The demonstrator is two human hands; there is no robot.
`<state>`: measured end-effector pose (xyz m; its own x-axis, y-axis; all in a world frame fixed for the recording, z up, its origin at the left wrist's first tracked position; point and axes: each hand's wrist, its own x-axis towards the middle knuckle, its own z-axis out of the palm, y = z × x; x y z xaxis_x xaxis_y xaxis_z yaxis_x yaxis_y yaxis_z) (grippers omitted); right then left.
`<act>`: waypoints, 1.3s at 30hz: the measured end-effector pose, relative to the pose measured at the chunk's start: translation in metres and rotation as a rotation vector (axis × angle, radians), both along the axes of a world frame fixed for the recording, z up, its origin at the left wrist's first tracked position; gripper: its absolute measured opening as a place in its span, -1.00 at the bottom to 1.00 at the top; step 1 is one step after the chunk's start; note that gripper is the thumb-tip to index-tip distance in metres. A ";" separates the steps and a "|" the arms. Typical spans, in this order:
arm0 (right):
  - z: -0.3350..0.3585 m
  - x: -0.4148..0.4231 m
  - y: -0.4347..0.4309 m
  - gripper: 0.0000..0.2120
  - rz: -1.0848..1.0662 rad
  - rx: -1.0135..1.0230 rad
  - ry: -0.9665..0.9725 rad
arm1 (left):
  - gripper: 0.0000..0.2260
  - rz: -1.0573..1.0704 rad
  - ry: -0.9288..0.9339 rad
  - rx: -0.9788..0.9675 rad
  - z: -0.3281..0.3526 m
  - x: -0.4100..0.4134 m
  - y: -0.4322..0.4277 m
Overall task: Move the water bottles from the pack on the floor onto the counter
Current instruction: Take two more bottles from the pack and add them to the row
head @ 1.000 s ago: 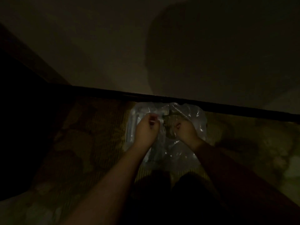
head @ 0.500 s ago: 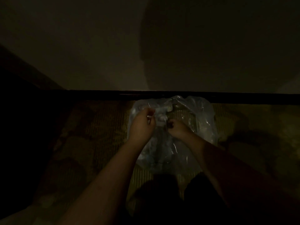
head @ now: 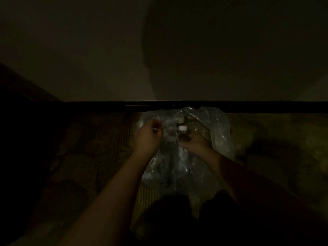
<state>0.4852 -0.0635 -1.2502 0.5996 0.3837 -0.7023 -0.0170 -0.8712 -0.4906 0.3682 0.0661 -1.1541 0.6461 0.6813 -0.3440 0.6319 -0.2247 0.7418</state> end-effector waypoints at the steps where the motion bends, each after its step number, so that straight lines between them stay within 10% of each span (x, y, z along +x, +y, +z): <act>1: 0.006 0.004 -0.003 -0.75 -0.046 0.057 -0.028 | -0.80 0.003 -0.005 -0.026 0.000 0.003 -0.002; 9: 0.100 0.035 -0.002 -0.52 0.003 0.445 -0.347 | -0.45 -0.104 -0.137 -0.162 0.014 0.024 -0.021; 18: 0.141 0.027 0.031 -0.68 0.061 0.704 -0.041 | -0.56 0.071 -0.405 -0.140 0.037 0.020 -0.008; 26: 0.053 0.023 0.001 -0.79 0.409 -0.071 -0.243 | -0.50 0.142 -0.329 -0.097 0.041 0.002 0.011; 39: 0.023 -0.002 -0.001 -0.58 0.234 -0.210 -0.110 | -0.51 0.254 -0.306 -0.060 0.044 -0.025 0.038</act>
<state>0.4836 -0.0647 -1.2276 0.5893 0.3740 -0.7162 0.2385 -0.9274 -0.2881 0.3430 0.1038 -1.1105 0.5382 0.8173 -0.2058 0.4098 -0.0404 0.9113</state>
